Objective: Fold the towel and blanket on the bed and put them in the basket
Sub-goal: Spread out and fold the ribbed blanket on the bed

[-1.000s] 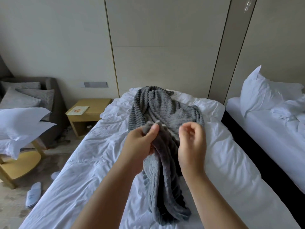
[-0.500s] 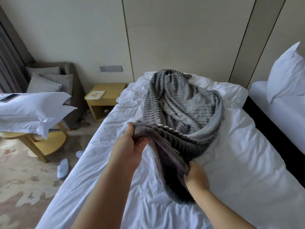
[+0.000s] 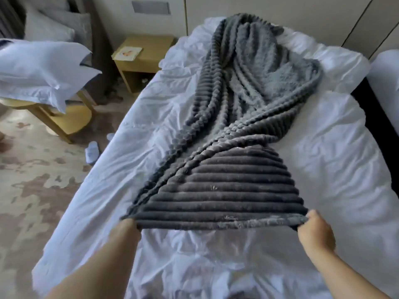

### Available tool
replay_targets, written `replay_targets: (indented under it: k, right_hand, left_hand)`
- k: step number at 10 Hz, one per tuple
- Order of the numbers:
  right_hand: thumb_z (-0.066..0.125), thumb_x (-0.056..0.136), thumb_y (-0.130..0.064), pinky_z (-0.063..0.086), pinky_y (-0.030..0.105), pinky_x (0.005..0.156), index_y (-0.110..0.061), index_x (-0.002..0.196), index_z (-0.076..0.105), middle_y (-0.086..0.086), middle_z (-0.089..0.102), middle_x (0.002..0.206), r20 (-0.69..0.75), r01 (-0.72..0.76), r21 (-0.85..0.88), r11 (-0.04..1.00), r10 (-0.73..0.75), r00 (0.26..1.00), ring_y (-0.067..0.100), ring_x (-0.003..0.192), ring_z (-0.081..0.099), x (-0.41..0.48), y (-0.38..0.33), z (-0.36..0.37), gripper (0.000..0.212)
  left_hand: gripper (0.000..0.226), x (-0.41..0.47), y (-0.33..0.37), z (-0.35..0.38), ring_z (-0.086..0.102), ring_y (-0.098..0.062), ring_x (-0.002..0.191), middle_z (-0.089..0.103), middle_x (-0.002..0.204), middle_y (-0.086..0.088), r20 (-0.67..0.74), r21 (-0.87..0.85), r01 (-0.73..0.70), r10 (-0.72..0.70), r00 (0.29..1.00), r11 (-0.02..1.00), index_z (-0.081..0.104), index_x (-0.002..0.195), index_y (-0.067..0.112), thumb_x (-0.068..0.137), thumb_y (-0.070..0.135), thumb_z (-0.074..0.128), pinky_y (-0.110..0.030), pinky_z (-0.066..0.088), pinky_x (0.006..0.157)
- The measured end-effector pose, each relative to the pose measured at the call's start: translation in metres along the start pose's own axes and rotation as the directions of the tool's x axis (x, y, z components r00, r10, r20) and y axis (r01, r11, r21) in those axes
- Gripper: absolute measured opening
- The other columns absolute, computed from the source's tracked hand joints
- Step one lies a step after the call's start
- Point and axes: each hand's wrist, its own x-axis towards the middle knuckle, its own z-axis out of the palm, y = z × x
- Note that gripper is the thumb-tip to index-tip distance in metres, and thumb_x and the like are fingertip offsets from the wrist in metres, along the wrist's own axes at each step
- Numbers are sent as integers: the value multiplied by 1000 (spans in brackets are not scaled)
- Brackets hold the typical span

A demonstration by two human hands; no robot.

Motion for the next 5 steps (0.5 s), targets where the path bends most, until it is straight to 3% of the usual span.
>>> replay_targets:
  k: [1,2,3,4,5]
  right_hand:
    - [49,86,-6,41,34,59,-15,104,53,15,61,100,229,52,-150,987,-17,973,33,82,55,-38,39,40,21]
    - [44,85,2,40,35,58,-14,102,52,17,59,96,240,4,-19,1000,1,971,32,75,51,-44,36,48,24]
    - [42,84,4,39,37,66,-9,104,55,24,61,104,102,-41,170,985,23,995,37,83,52,-24,4,35,27]
    - [38,87,3,43,38,82,-8,119,56,23,60,119,-14,-105,526,844,132,991,40,106,56,16,-47,2,38]
    - [32,96,-8,51,32,91,-12,127,55,12,58,130,190,-234,959,158,250,949,28,118,57,57,-91,-48,38]
  left_hand:
    - [39,14,-87,-44,57,-24,96,55,132,-22,-30,263,81,-76,997,961,47,134,-1,98,14,40,-34,52,78]
    - [37,7,-108,-46,63,-34,90,64,112,-25,-129,721,61,48,990,690,57,119,1,100,26,39,-42,54,78]
    - [24,5,-97,-32,62,-37,95,66,103,-22,60,890,-157,231,971,428,62,100,3,96,18,44,-33,44,71]
    - [23,0,-75,-13,62,-34,97,66,105,-17,162,828,-279,269,949,486,61,105,6,91,7,43,-33,44,72]
    - [32,3,-37,-3,65,-34,94,69,102,-19,20,603,-254,305,952,756,65,111,8,83,0,51,-34,48,75]
